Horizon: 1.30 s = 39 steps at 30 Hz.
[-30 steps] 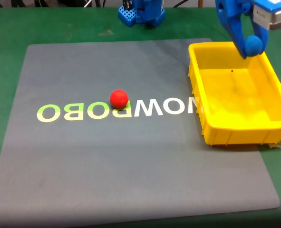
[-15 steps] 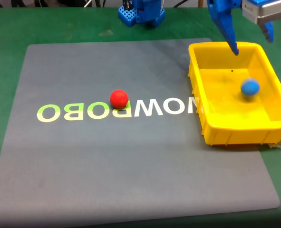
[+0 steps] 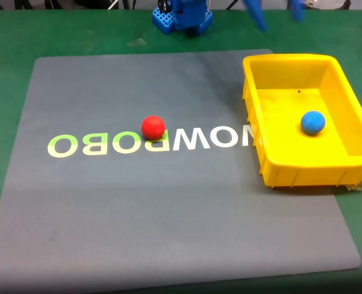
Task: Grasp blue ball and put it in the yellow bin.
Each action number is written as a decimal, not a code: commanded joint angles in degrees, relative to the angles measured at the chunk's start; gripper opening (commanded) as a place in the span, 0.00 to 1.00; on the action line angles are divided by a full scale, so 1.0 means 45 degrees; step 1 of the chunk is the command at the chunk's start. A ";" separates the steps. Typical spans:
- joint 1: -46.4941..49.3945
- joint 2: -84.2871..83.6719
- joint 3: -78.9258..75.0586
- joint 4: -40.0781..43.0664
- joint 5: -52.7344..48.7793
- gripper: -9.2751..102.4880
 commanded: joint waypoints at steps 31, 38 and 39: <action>0.5547 1.4980 1.6172 0.3398 -0.2734 0.08; 0.5391 1.4980 1.6172 0.3633 -0.2871 0.08; 0.5391 1.4980 1.6172 0.3633 -0.2832 0.08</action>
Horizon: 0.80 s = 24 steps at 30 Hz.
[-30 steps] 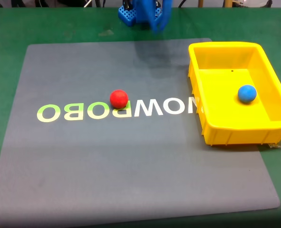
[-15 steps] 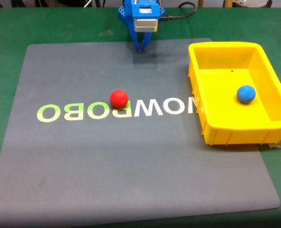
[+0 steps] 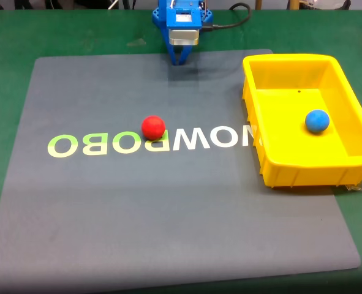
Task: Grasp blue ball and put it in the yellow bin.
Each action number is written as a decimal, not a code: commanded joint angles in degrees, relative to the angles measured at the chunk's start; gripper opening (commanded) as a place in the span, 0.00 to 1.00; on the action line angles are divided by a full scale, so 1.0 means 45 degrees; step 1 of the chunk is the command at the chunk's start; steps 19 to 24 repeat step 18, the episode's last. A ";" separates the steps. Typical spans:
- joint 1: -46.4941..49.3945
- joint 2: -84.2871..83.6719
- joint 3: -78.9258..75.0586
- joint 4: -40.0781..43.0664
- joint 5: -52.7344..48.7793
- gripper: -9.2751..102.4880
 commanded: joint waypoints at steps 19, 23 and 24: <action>-0.0117 0.0156 0.0391 0.0078 -0.0117 0.08; -0.0117 0.0156 0.0391 0.0078 -0.0117 0.08; -0.0117 0.0156 0.0391 0.0078 -0.0117 0.08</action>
